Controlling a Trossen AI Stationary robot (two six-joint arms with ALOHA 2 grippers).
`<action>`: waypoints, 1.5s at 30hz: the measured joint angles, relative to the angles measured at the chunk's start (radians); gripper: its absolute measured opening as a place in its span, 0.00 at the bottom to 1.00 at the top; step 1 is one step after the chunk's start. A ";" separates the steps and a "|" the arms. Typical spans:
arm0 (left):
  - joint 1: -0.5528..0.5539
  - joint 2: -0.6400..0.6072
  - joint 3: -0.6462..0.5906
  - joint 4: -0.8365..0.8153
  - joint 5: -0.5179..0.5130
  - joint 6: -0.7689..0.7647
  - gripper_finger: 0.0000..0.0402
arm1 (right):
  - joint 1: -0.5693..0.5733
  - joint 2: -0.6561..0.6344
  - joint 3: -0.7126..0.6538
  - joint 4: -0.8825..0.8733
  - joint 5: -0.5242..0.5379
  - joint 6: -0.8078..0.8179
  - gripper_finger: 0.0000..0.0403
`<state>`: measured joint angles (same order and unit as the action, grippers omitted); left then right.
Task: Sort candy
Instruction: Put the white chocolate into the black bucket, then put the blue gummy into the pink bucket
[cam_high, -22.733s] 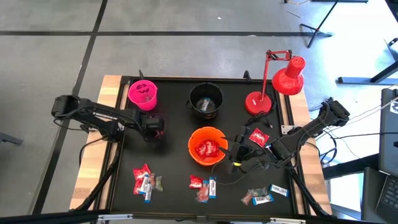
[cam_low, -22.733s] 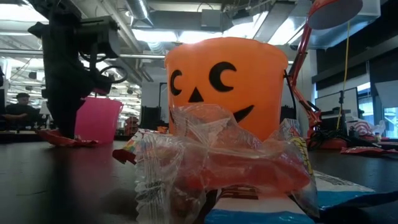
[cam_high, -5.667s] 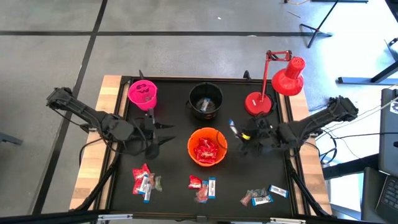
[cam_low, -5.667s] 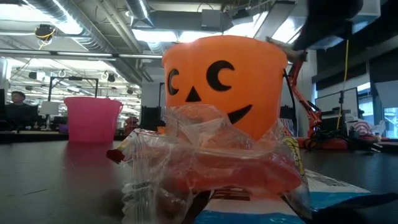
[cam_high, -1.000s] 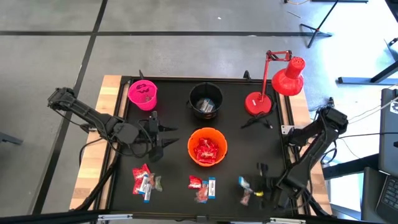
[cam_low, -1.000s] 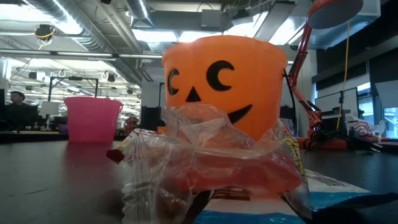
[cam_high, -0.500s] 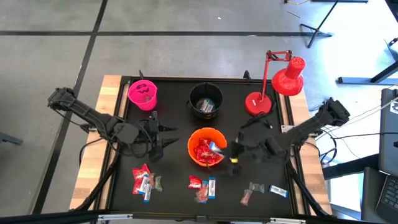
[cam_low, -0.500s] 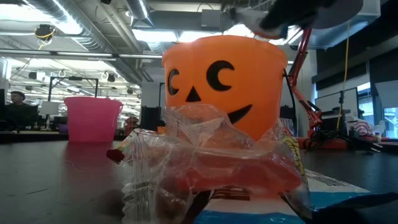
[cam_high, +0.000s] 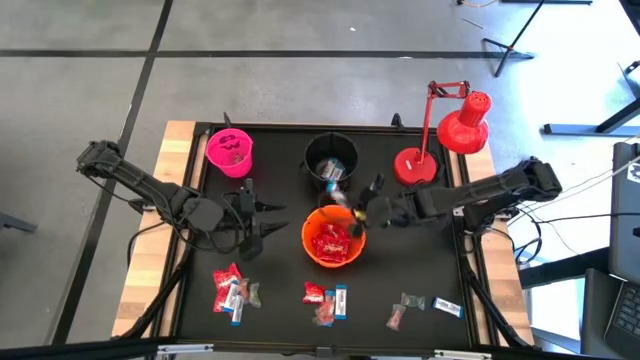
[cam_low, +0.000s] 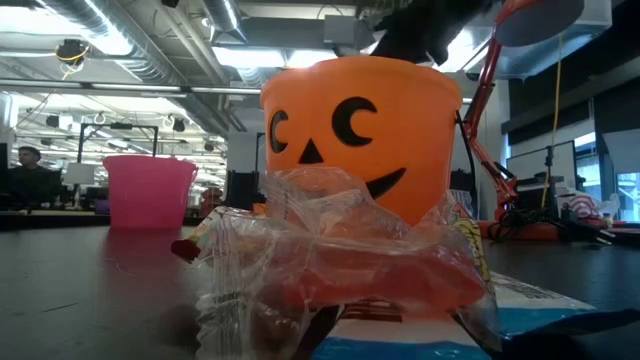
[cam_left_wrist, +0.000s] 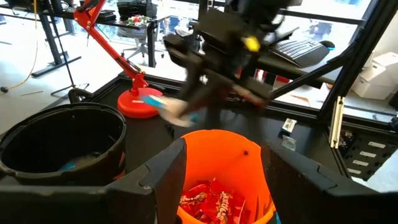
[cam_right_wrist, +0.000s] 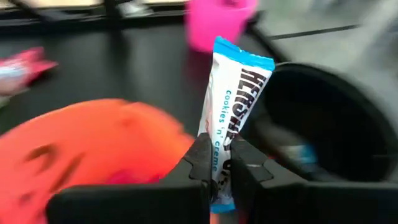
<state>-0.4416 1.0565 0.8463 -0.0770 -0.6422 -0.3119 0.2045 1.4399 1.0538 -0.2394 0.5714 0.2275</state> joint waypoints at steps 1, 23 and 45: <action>0.000 0.000 0.000 0.000 0.000 0.000 0.49 | -0.027 0.000 0.000 0.006 0.023 -0.006 0.05; 0.000 0.000 0.000 -0.030 0.000 0.000 0.49 | -0.341 -0.048 0.024 0.038 -0.241 -0.053 0.41; 0.000 0.001 0.000 -0.045 0.000 -0.022 0.49 | 0.429 -0.160 0.056 -0.746 -0.374 0.438 0.40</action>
<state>-0.4418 1.0573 0.8459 -0.1219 -0.6418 -0.3338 0.6332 1.2797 1.1096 -0.9856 0.1976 0.6658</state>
